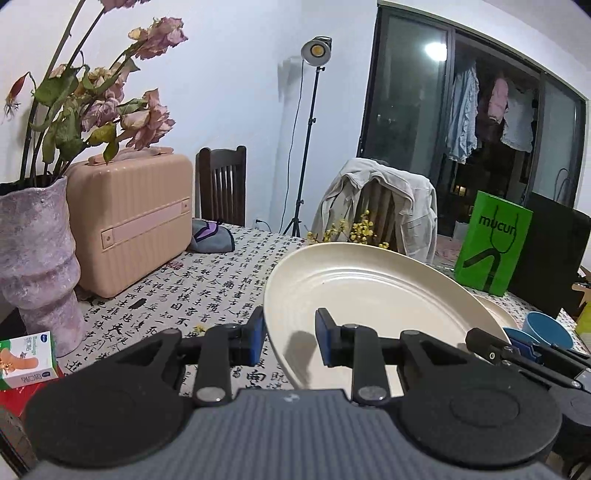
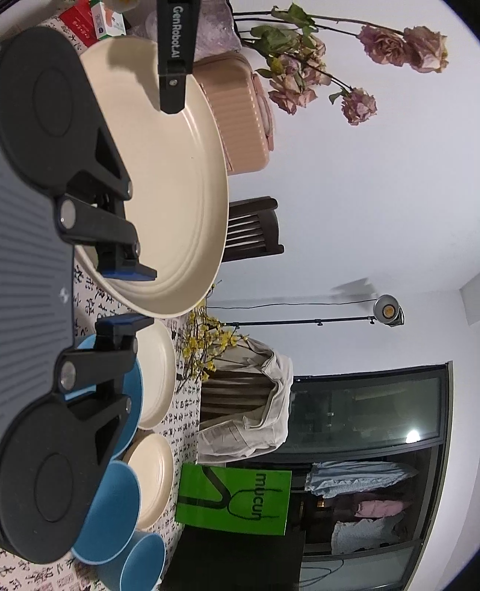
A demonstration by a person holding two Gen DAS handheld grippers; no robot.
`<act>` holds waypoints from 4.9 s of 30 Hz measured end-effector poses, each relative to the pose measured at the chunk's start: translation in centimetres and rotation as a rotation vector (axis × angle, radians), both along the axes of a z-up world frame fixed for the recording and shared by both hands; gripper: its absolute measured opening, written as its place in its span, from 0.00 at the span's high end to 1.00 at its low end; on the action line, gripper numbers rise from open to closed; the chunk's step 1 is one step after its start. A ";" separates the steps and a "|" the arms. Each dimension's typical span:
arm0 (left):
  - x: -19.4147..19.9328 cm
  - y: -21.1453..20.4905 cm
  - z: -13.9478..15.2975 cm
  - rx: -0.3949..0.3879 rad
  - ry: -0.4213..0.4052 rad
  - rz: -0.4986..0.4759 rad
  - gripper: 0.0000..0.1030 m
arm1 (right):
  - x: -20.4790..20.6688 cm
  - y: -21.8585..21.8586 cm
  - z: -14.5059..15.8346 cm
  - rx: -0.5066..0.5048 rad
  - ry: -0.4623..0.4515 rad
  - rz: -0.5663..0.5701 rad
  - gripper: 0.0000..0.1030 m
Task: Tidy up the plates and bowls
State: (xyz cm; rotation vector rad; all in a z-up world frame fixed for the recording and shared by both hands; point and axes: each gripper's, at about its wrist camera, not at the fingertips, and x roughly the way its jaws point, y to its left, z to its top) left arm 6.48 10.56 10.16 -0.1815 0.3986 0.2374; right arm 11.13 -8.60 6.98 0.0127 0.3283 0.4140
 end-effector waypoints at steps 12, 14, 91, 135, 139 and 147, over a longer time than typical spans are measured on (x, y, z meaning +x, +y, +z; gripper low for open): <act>-2.9 -3.1 0.3 0.015 -0.026 -0.031 0.73 | -3.1 -3.1 0.2 0.018 -0.020 -0.031 0.82; -3.3 -3.5 0.3 0.017 -0.027 -0.035 0.73 | -3.7 -3.6 0.1 0.019 -0.021 -0.036 0.82; -2.5 -16.1 -5.6 0.042 0.046 -0.298 0.72 | -7.3 -17.1 -6.0 0.033 0.055 -0.272 0.82; 0.4 -16.9 -9.8 0.032 0.013 -0.428 0.73 | -5.9 -18.3 -9.4 0.001 0.016 -0.338 0.82; 0.5 -17.0 -10.3 0.035 0.017 -0.441 0.73 | -5.9 -18.6 -9.9 0.004 0.027 -0.342 0.82; 0.9 -17.3 -11.3 0.034 0.035 -0.446 0.73 | -5.6 -18.8 -10.9 -0.007 0.039 -0.354 0.82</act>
